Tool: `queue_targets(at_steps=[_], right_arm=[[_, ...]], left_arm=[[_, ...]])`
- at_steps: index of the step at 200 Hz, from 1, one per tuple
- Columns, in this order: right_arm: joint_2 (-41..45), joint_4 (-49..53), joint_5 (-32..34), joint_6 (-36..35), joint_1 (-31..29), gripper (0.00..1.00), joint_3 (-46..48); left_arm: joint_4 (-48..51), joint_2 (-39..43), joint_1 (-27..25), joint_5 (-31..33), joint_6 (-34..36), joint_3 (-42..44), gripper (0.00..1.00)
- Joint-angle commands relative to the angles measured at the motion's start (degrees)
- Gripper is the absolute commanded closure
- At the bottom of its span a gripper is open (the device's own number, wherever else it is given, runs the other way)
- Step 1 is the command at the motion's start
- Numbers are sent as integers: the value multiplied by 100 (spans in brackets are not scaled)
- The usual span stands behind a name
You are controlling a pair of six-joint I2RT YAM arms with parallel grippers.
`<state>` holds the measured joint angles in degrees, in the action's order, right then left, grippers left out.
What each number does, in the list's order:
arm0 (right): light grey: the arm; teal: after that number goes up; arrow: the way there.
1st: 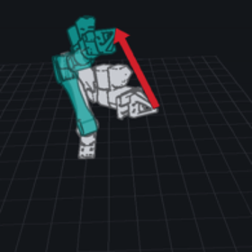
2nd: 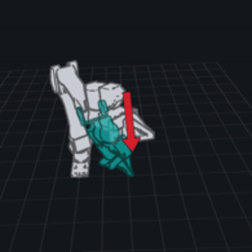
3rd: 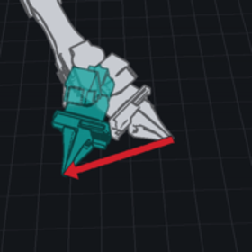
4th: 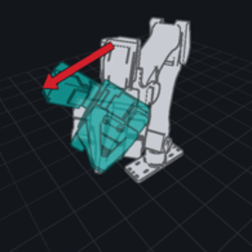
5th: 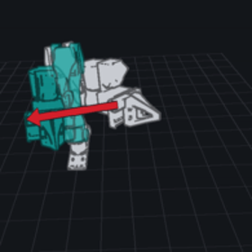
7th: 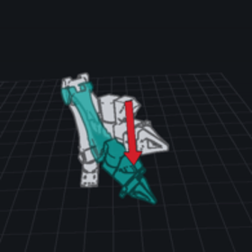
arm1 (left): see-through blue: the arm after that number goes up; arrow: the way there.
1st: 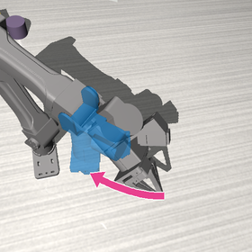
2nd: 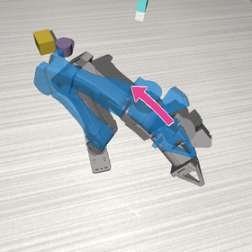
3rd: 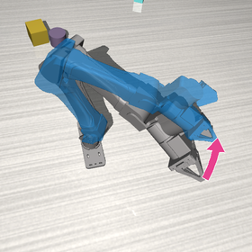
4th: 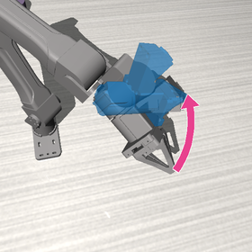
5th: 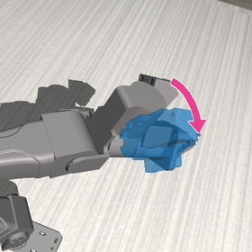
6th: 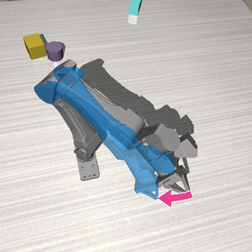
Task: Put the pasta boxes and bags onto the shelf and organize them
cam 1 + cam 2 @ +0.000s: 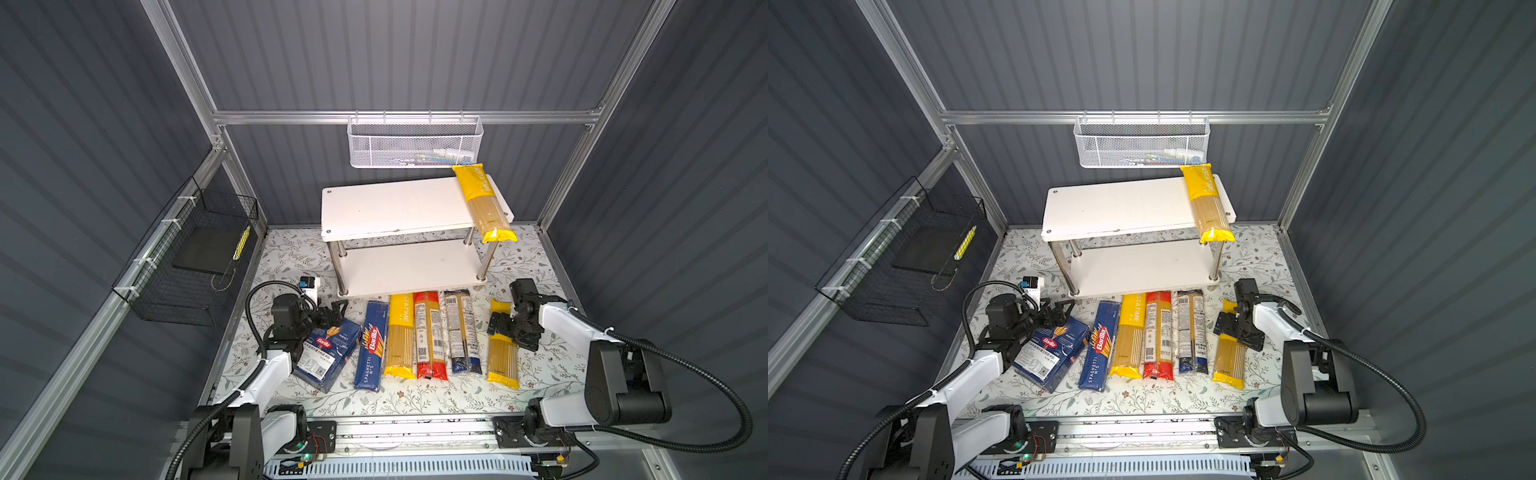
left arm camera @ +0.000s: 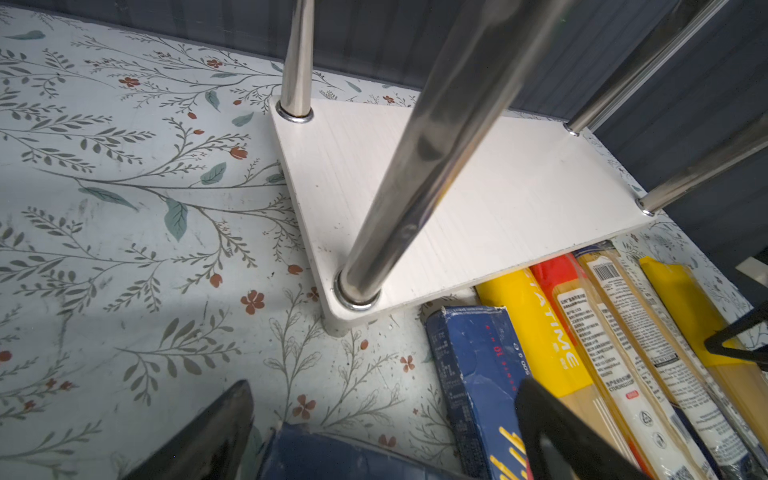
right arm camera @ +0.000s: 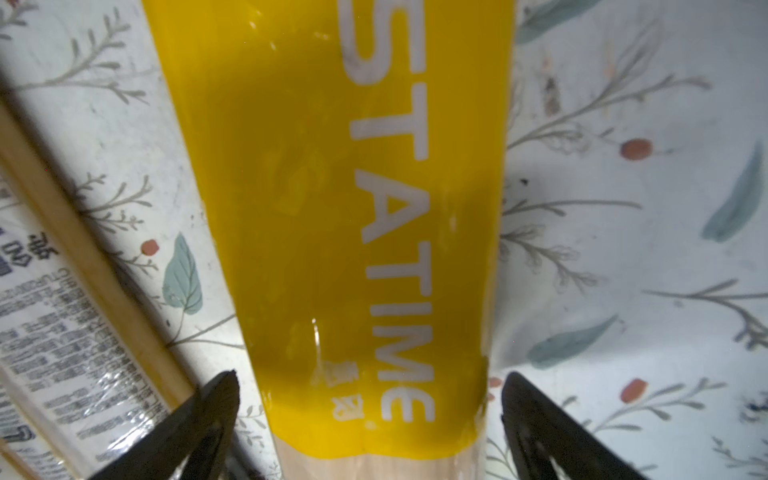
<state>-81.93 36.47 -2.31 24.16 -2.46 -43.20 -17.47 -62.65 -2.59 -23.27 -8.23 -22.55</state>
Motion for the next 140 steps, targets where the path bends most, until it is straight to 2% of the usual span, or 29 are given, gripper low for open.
queue_targets(at_steps=[1, 48, 75, 99, 140], right_arm=[[-117, -58, 11, -17, -51, 1, 23], [-161, 68, 228, -124, -71, 1, -17], [-202, 148, 389, -128, -74, 1, -46], [-459, 293, 466, -189, -79, 1, -270], [-694, 264, 272, -281, -85, 1, -376]], left_arm=[[-384, 214, -31, -157, -235, 179, 1], [-1359, -300, -31, -704, -940, 458, 1], [-1720, -534, -31, -526, -1051, 671, 1], [-1500, -622, -31, -103, -1151, 578, 1], [-1832, -825, -31, -64, -1268, 712, 1]])
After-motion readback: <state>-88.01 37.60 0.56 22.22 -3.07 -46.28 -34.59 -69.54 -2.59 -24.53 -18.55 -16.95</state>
